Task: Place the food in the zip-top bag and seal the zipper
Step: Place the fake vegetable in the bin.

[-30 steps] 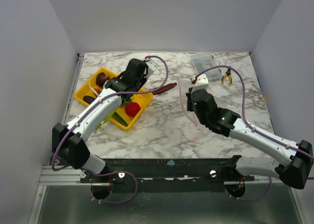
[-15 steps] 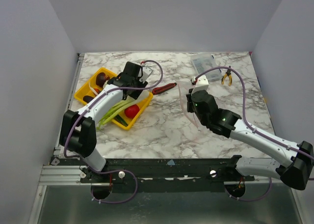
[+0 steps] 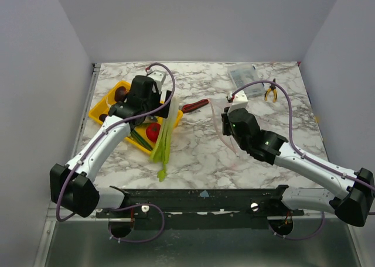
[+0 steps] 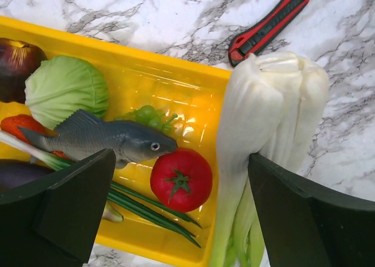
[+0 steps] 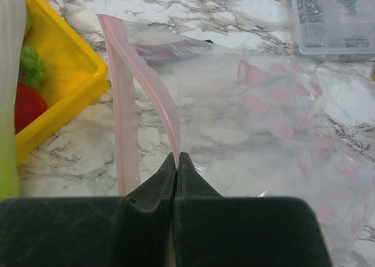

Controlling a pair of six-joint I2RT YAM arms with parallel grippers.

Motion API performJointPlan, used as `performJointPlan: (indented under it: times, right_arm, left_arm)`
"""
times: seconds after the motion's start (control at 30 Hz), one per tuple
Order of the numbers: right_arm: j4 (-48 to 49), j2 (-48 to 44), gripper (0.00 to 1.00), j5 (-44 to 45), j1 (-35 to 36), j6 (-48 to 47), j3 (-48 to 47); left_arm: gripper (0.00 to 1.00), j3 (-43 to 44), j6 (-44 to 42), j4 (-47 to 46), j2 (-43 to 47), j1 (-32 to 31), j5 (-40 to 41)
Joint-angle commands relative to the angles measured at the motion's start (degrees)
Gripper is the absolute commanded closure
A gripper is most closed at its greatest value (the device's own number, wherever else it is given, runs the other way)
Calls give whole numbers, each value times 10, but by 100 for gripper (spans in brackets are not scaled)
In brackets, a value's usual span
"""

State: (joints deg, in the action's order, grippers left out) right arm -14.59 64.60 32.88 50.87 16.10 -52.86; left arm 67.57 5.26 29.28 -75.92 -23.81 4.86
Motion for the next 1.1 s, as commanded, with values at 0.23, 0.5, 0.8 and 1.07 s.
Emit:
performJointPlan:
  times: [0.23, 0.5, 0.8, 1.07]
  right_arm:
    - [10, -6, 100, -22, -3, 10, 7]
    - [17, 11, 100, -26, -3, 7, 3]
    - [24, 30, 100, -39, -3, 10, -5]
    - [19, 21, 100, -33, -3, 13, -3]
  left_arm:
    - [37, 51, 71, 20, -91, 77, 70]
    - [19, 86, 129, 84, -95, 115, -55]
    - [14, -1, 404, -6, -32, 117, -256]
    - [12, -134, 670, -82, 5, 117, -220]
